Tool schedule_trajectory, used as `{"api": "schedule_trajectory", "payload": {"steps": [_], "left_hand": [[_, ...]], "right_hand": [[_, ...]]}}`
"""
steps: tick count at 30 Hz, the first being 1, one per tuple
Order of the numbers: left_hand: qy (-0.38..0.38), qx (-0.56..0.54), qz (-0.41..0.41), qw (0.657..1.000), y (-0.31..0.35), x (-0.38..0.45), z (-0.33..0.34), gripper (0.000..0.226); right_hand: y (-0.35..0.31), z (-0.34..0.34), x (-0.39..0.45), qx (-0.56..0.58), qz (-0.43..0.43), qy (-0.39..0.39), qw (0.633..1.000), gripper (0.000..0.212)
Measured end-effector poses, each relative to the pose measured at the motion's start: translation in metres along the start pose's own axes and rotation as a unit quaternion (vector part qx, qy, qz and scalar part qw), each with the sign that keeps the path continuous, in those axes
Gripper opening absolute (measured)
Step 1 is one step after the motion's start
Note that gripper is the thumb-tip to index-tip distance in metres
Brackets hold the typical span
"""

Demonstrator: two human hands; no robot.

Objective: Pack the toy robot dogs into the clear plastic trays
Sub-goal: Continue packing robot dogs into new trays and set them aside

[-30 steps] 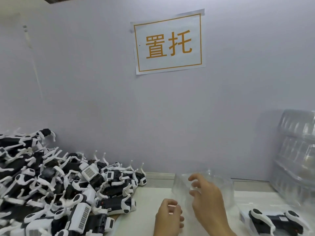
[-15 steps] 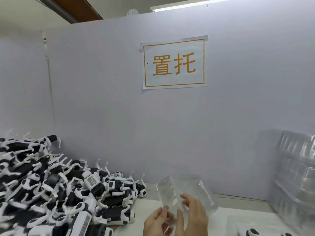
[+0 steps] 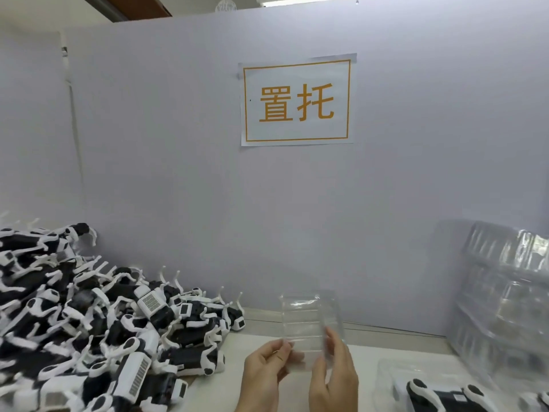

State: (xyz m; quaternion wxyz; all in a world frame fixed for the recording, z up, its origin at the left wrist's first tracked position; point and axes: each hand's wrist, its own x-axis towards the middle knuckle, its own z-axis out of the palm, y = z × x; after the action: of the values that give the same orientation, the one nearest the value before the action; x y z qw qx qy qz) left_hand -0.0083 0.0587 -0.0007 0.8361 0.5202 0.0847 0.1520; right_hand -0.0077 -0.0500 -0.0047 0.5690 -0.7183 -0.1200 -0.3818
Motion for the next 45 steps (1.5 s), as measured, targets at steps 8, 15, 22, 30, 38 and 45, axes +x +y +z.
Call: {"api": "schedule_trajectory", "payload": {"steps": [8,15,22,30,38,45], "left_hand": [[-0.053,0.004,0.033,0.998,0.005,0.000,-0.001,0.026],[-0.017,0.007,0.052,0.998,0.009,0.001,-0.001,0.023],[0.024,0.073,0.100,0.992,0.011,-0.001,0.006,0.021],[0.135,0.062,0.138,0.979,0.013,0.008,0.000,0.031],[0.195,-0.213,-0.036,0.957,0.012,0.025,-0.030,0.033],[0.188,-0.018,-0.035,0.981,-0.006,0.023,-0.026,0.018]], "right_hand": [[0.009,-0.006,0.013,0.104,0.093,-0.057,0.989,0.048],[0.017,-0.008,0.024,0.168,0.174,-0.104,0.965,0.035],[0.013,-0.009,0.024,0.192,0.197,-0.106,0.955,0.035],[0.008,-0.013,0.030,0.184,0.173,-0.081,0.964,0.027],[0.004,-0.035,0.057,0.184,0.124,0.069,0.973,0.015],[-0.006,-0.043,0.065,0.170,0.095,0.141,0.971,0.026]]}}
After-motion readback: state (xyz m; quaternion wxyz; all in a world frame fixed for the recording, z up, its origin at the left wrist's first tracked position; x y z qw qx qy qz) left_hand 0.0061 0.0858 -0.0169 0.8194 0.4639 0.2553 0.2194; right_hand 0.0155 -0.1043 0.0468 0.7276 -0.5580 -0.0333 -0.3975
